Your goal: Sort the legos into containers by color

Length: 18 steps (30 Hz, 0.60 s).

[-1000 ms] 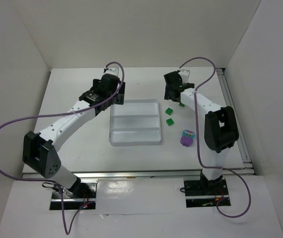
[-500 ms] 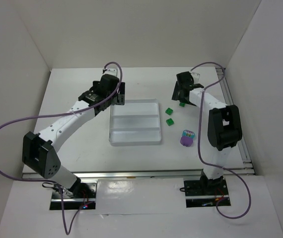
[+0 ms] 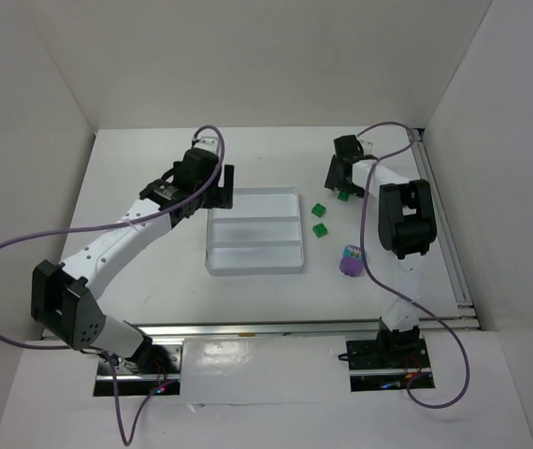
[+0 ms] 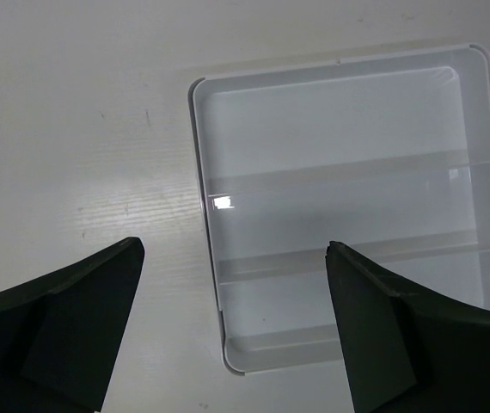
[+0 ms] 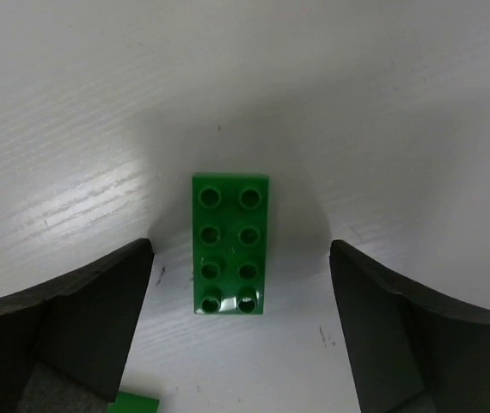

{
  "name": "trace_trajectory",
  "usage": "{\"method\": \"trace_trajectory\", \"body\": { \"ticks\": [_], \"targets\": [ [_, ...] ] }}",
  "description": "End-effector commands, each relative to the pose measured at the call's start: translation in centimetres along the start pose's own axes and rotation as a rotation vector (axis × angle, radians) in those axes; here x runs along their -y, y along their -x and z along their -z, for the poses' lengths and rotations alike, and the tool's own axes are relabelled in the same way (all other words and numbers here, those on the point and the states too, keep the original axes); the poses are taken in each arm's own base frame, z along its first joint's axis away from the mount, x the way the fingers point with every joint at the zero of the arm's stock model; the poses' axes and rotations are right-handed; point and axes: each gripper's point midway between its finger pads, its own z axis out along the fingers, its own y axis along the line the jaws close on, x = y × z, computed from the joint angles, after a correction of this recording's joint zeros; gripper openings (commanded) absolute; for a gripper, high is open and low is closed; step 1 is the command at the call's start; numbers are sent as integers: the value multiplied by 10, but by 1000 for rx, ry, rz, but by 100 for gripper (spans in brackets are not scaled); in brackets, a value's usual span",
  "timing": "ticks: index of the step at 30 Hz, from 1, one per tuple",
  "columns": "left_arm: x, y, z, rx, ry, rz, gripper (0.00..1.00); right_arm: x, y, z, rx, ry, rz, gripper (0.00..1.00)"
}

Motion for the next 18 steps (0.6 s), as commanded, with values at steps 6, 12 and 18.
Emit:
{"method": "trace_trajectory", "body": {
  "ticks": [6, 12, 18],
  "targets": [
    [-4, 7, 10, 35, -8, -14, 100, -10, 25, -13, 40, 66, -46, 59],
    [-3, 9, 9, 35, -8, -14, 100, -11, 10, -13, 20, 74, -32, 34],
    [3, 9, 7, 26, -36, -14, 100, -13, 29, 20, 87, 44, -32, 22]
  ]
}}
